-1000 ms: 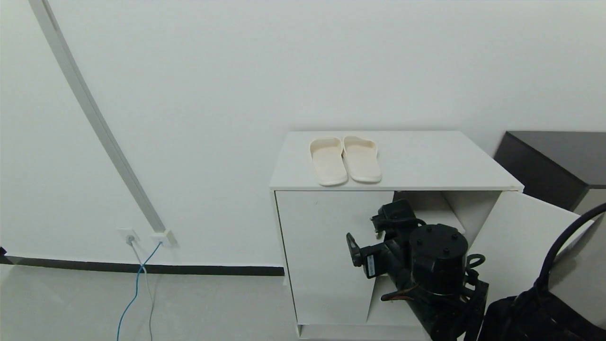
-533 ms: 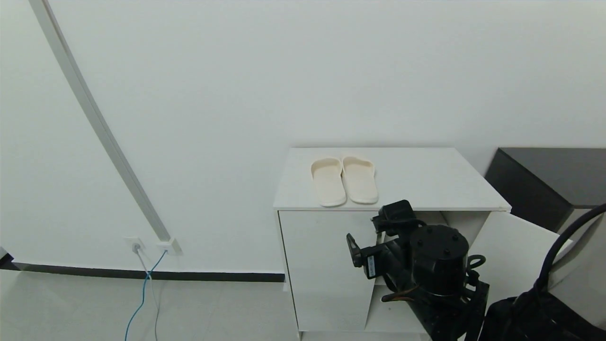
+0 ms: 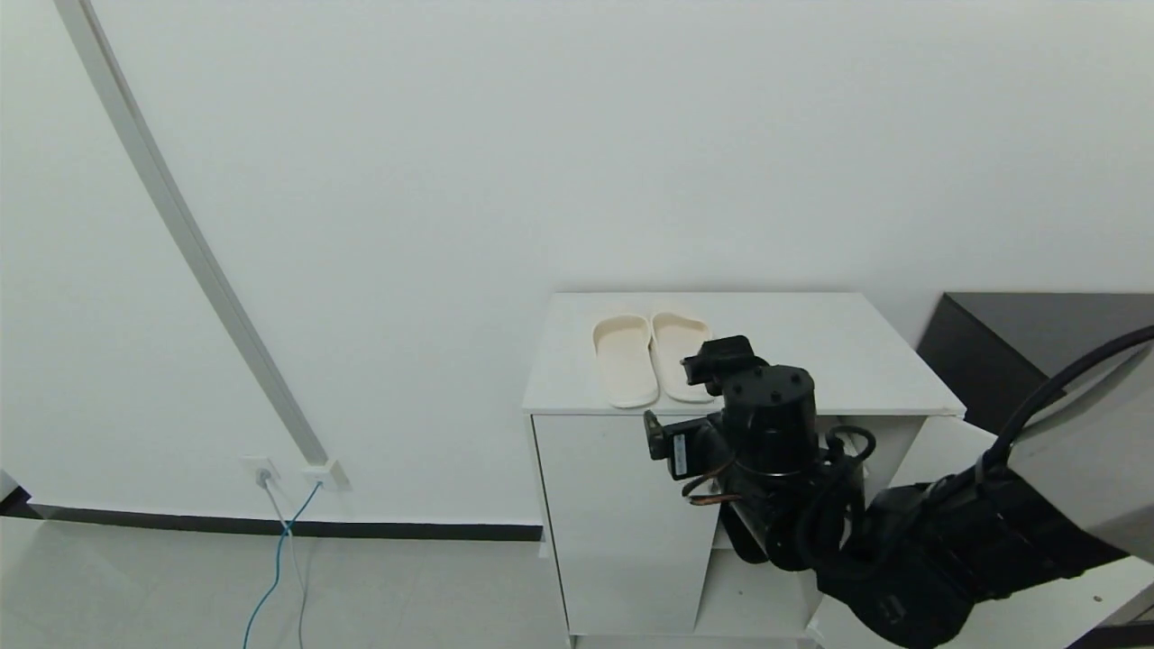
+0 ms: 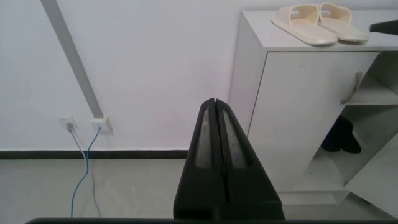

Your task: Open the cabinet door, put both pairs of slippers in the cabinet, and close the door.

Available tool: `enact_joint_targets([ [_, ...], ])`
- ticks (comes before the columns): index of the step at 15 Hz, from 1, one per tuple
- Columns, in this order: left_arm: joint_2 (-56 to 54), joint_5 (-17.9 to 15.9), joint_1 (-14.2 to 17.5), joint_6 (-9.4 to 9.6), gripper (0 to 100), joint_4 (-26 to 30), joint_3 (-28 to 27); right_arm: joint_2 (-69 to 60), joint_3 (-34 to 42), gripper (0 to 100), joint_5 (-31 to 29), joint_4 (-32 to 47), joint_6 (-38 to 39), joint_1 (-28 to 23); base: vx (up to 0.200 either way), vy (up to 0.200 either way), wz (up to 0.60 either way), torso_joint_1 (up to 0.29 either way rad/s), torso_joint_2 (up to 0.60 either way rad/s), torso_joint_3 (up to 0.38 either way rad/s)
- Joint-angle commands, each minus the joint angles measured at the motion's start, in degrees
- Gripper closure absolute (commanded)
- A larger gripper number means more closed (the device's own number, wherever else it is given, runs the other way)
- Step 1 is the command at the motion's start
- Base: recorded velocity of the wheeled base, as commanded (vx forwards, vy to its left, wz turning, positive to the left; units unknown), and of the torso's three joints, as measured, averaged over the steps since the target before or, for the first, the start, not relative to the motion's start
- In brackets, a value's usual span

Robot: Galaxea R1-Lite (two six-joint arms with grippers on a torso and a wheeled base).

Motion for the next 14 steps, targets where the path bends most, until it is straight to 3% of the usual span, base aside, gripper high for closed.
enact_joint_targets([
  [1, 0.0, 0.0, 0.0, 0.04, 100, 0.0, 0.0, -2.1, -7.8, 0, -0.5, 9.2, 5.2, 0.3, 0.000, 0.000, 0.00, 0.000, 0.00, 0.000],
  [3, 0.0, 0.0, 0.0, 0.04, 100, 0.0, 0.0, -3.5, -10.9, 0, -0.4, 15.5, 9.2, 0.7, 0.000, 0.000, 0.00, 0.000, 0.00, 0.000],
  [6, 0.0, -0.2, 0.0, 0.13, 100, 0.0, 0.0, -3.3, -11.6, 0, -0.4, 17.9, 9.8, 1.4, 0.000, 0.000, 0.00, 0.000, 0.00, 0.000],
  [14, 0.0, -0.2, 0.0, 0.04, 100, 0.0, 0.0, 0.6, -9.4, 0, -0.5, 16.7, 9.8, 2.1, 0.200, 0.000, 0.00, 0.002, 0.00, 0.000],
])
